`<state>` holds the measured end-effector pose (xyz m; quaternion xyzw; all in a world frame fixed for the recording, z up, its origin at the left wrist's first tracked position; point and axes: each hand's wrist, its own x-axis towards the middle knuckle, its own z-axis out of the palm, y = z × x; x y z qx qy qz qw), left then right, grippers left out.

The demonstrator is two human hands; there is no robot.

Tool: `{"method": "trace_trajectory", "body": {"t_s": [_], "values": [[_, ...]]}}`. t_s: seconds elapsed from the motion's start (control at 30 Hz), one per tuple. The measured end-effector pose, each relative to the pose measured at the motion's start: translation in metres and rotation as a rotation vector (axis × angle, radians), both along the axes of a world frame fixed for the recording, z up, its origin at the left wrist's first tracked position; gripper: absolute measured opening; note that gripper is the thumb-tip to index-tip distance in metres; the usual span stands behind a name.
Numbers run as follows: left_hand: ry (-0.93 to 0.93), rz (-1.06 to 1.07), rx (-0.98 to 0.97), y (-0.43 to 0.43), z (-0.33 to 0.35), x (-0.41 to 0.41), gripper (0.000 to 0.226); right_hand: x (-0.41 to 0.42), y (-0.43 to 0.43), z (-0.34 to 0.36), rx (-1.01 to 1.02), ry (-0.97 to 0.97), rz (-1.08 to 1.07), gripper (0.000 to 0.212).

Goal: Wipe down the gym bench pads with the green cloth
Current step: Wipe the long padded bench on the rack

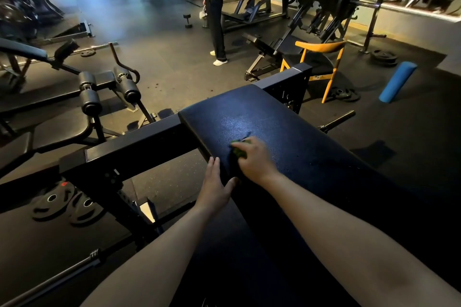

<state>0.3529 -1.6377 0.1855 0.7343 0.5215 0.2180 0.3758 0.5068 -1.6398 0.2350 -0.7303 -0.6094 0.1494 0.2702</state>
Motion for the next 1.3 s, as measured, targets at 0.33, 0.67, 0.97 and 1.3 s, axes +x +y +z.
{"method": "trace_trajectory", "body": {"t_s": [0.33, 0.67, 0.97, 1.3], "values": [[0.106, -0.039, 0.168, -0.008, 0.000, 0.014, 0.063, 0.037, -0.029, -0.011, -0.029, -0.186, 0.078, 0.045], [0.098, 0.007, 0.103, -0.007, 0.008, 0.024, 0.066, 0.012, -0.027, -0.004, -0.012, -0.001, -0.006, 0.047], [0.121, 0.006, 0.170, -0.023, 0.008, 0.042, 0.064, 0.055, -0.034, -0.013, -0.039, -0.214, 0.008, 0.046], [0.211, 0.005, 0.190, -0.024, 0.003, 0.045, 0.066, 0.063, -0.024, 0.000, -0.066, -0.113, -0.181, 0.044]]}}
